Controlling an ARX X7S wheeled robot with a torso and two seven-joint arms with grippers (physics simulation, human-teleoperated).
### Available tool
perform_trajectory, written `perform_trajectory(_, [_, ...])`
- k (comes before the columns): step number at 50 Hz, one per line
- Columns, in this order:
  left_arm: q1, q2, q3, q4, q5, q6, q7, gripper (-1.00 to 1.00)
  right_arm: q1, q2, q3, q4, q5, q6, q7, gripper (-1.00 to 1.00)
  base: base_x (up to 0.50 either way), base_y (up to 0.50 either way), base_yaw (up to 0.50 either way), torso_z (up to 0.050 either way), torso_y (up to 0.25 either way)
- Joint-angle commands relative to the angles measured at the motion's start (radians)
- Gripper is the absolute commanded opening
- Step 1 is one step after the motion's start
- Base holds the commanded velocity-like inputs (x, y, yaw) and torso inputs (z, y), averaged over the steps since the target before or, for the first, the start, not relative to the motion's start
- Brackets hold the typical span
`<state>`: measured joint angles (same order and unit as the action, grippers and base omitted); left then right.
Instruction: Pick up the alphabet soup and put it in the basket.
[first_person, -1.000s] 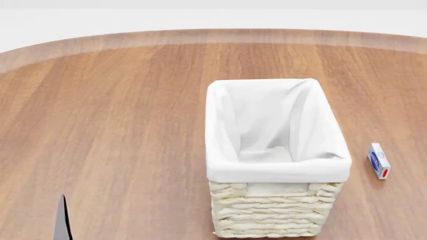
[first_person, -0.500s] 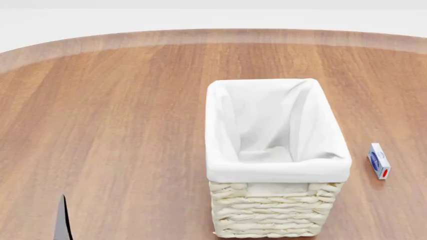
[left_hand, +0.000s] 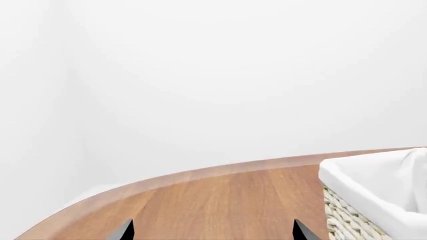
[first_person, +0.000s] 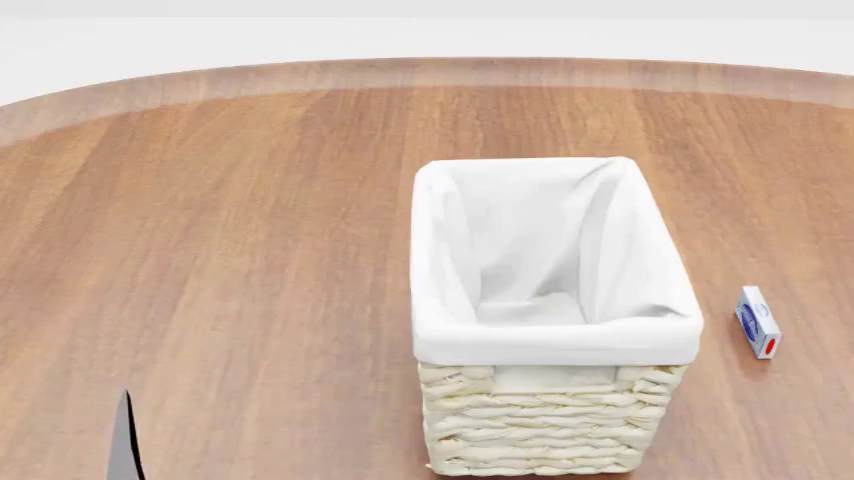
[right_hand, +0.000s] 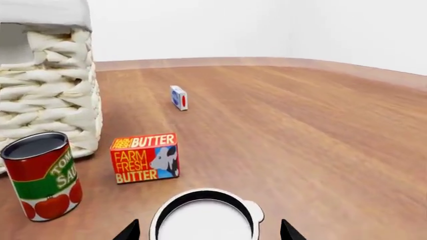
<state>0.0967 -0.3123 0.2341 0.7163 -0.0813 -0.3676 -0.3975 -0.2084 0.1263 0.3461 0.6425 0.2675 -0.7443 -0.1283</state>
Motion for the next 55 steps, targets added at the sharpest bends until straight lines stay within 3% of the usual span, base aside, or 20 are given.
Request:
perform_trajectory(1, [0.000, -0.004, 0.002, -0.001, -0.004, 0.001, -0.005, 1.00, 0.049, 0.003, 0.000, 0.114, 0.009, -0.039, -0.011, 1.00, 0.00, 0.00, 0.00, 0.000, 0.000])
perform_trajectory(13, [-0.001, -0.008, 0.007, -0.003, -0.007, 0.003, -0.009, 1.00, 0.075, 0.000, -0.008, 0.158, 0.004, -0.046, -0.005, 1.00, 0.00, 0.00, 0.00, 0.000, 0.000])
perform_trajectory(14, [-0.001, -0.008, 0.007, -0.004, -0.007, 0.004, -0.010, 1.00, 0.074, -0.001, -0.010, 0.157, 0.007, -0.048, -0.009, -1.00, 0.00, 0.00, 0.00, 0.000, 0.000])
perform_trajectory(27, [-0.004, -0.011, 0.009, -0.007, -0.012, 0.005, -0.015, 1.00, 0.056, -0.002, -0.019, 0.099, 0.010, -0.021, 0.005, -1.00, 0.00, 0.00, 0.00, 0.000, 0.000])
perform_trajectory(38, [-0.007, -0.014, 0.011, -0.010, -0.018, 0.002, -0.017, 1.00, -0.117, 0.027, -0.048, -0.543, 0.057, 0.338, 0.133, -1.00, 0.00, 0.00, 0.00, 0.000, 0.000])
perform_trajectory(55, [-0.010, -0.018, 0.015, -0.024, -0.025, 0.009, -0.020, 1.00, -0.208, 0.119, -0.006, -1.020, 0.141, 0.558, 0.249, -1.00, 0.00, 0.00, 0.00, 0.000, 0.001])
